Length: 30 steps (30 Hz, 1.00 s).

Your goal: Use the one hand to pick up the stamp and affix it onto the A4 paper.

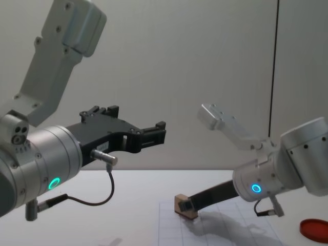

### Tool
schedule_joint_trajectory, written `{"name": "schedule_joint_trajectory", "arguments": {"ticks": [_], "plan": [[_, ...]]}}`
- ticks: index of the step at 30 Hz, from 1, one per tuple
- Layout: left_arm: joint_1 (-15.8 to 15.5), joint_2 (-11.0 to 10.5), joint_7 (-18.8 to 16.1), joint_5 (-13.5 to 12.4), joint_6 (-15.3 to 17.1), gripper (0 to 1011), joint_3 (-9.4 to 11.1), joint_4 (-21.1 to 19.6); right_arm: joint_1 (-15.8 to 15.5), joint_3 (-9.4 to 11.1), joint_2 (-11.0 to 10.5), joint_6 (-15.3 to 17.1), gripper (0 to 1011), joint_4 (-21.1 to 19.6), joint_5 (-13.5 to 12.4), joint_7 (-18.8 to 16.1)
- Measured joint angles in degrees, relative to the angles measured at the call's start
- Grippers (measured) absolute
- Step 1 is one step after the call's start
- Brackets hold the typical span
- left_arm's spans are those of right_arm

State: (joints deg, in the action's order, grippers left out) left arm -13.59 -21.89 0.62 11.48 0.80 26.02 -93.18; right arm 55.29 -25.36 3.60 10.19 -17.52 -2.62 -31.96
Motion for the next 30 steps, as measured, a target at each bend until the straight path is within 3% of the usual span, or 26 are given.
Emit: {"name": "schedule_joint_trajectory", "arguments": {"ticks": [20, 30], "plan": [[0.0, 0.0, 0.0, 0.0, 0.0, 1002, 0.0, 0.0, -1.7, 0.2, -0.3, -1.3, 216, -0.9, -1.2, 0.5], [0.0, 0.0, 0.0, 0.0, 0.0, 1002, 0.0, 0.0, -3.2, 0.2, -0.6, -1.7, 216, -4.5, -1.5, 0.4]]}}
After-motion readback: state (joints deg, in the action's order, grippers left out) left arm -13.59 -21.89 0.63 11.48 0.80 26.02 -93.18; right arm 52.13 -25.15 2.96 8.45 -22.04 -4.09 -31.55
